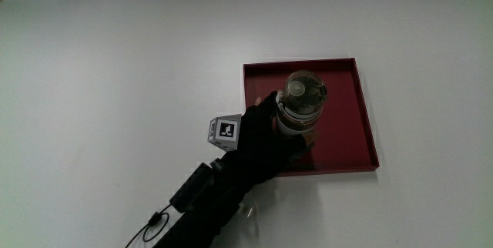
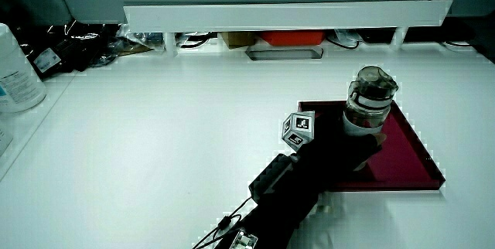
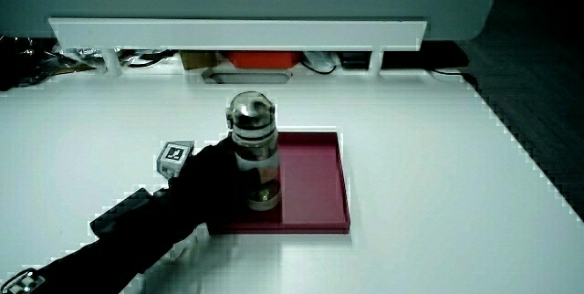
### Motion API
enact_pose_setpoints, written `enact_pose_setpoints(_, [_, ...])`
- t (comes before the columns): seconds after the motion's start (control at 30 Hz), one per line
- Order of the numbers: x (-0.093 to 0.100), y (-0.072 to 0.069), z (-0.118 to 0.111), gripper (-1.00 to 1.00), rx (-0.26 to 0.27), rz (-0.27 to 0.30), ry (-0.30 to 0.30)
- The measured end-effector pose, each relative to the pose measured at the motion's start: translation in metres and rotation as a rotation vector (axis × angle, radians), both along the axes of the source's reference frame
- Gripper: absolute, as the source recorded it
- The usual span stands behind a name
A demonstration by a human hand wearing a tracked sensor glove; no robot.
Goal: Place bottle
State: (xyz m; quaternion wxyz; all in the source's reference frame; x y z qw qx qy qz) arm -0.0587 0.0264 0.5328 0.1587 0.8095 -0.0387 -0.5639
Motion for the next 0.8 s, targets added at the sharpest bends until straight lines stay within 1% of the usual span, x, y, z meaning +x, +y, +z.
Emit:
enact_pose_setpoints(0.03, [0.0000, -0.0002, 0.0013, 0.00, -0.005, 0.000, -0.001])
enact_pose_setpoints(0.07, [0.0005, -0.0011, 0.0028, 0.00, 0.030, 0.005, -0.002])
enact_pose_setpoints(0.13, [0.0005, -0.0011, 0.0012, 0.00, -0.004, 0.005, 0.024])
enact_pose_setpoints(0.17, [-0.0001, -0.0016, 0.0014, 0.00, -0.013, 0.002, 0.007])
enact_pose_setpoints(0.2, [0.0006, -0.0023, 0.0027, 0.00, 0.008, 0.005, -0.001])
enact_pose_setpoints(0.23, [0.0019, -0.0023, 0.0007, 0.00, -0.017, 0.012, -0.011])
enact_pose_setpoints(0.27, [0.0025, -0.0033, 0.0044, 0.00, 0.040, 0.019, -0.005])
enact_pose_setpoints(0.3, [0.0031, -0.0025, 0.0010, 0.00, -0.003, 0.016, 0.003])
enact_pose_setpoints(0.33, [0.0028, -0.0024, 0.0072, 0.00, 0.036, 0.012, 0.020])
enact_pose_setpoints(0.4, [0.0028, -0.0022, 0.0059, 0.00, 0.018, 0.009, 0.015])
enact_pose_setpoints(0.43, [0.0027, -0.0024, 0.0067, 0.00, 0.018, 0.015, 0.013])
enact_pose_setpoints(0.47, [0.0024, -0.0019, 0.0022, 0.00, -0.027, 0.011, 0.001])
enact_pose_setpoints(0.5, [0.0022, -0.0020, 0.0022, 0.00, -0.030, 0.014, -0.012])
enact_pose_setpoints(0.53, [0.0022, -0.0022, 0.0055, 0.00, 0.003, 0.013, 0.010])
enact_pose_setpoints(0.57, [0.0023, -0.0020, 0.0034, 0.00, -0.026, 0.013, 0.014])
enact_pose_setpoints(0.6, [0.0022, -0.0019, 0.0044, 0.00, -0.015, 0.011, 0.018])
enact_pose_setpoints(0.63, [0.0021, -0.0020, 0.0043, 0.00, -0.022, 0.015, -0.001])
enact_pose_setpoints(0.67, [0.0025, -0.0024, 0.0027, -0.04, -0.019, 0.019, 0.002])
enact_pose_setpoints(0.7, [0.0024, -0.0024, 0.0030, -0.09, -0.034, 0.021, -0.009])
enact_pose_setpoints(0.73, [0.0026, -0.0026, 0.0049, -0.13, -0.018, 0.018, 0.006])
enact_pose_setpoints(0.77, [0.0026, -0.0027, 0.0051, -0.17, -0.012, 0.026, 0.004])
enact_pose_setpoints(0.8, [0.0027, -0.0024, 0.0035, -0.22, -0.045, 0.022, 0.006])
